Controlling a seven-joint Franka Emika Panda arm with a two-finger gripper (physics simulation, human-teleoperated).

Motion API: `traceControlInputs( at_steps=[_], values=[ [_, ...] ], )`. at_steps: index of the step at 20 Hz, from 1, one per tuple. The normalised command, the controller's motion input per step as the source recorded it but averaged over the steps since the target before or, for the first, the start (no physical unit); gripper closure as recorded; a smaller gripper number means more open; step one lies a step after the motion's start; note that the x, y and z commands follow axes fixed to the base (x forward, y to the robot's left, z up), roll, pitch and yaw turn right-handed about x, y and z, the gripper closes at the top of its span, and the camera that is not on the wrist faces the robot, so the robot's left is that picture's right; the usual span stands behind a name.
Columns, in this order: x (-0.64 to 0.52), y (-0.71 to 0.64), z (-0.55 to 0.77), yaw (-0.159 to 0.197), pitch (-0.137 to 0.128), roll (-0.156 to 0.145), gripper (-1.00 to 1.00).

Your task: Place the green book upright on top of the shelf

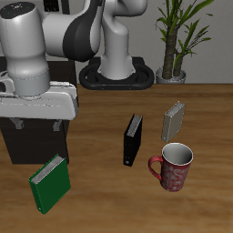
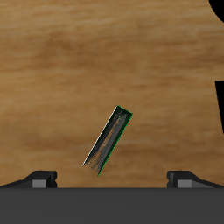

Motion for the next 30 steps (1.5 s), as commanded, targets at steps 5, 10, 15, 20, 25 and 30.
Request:
traceControlInputs(
  at_steps=[5,10,15,20,25,30],
  values=[
    [0.12,0.1,-0.27,-0.053,-0.003,-0.005,-1.0],
    [0.07,0.08,-0.18,-0.005,0.011,-0.008,-1.0],
    [0.1,0.07,-0.23,-0.041,0.006,-0.005,-1.0],
    [0.06,-0.05,-0.2,-0.058,0.0,-0.009,-1.0],
    [0.01,0.0,-0.21,-0.023,0.016,-0.002,-1.0],
    [0.07,-0.11,-0.31,-0.021,0.03,-0.031,-1.0]
  ],
)
